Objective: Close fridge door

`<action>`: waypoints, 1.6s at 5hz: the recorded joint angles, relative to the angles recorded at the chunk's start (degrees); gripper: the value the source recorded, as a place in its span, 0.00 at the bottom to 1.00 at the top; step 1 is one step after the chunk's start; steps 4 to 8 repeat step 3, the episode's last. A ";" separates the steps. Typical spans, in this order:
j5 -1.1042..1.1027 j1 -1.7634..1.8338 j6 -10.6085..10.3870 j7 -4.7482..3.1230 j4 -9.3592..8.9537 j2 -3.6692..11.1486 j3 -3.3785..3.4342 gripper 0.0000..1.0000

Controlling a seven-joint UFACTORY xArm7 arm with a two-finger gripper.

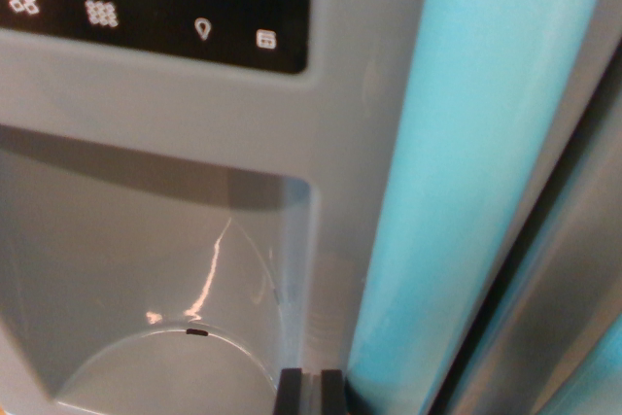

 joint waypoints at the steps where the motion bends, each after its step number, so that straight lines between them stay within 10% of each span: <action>1: 0.00 0.00 0.00 0.00 0.00 0.00 0.00 1.00; 8: 0.00 0.00 0.00 0.00 0.00 0.00 0.00 1.00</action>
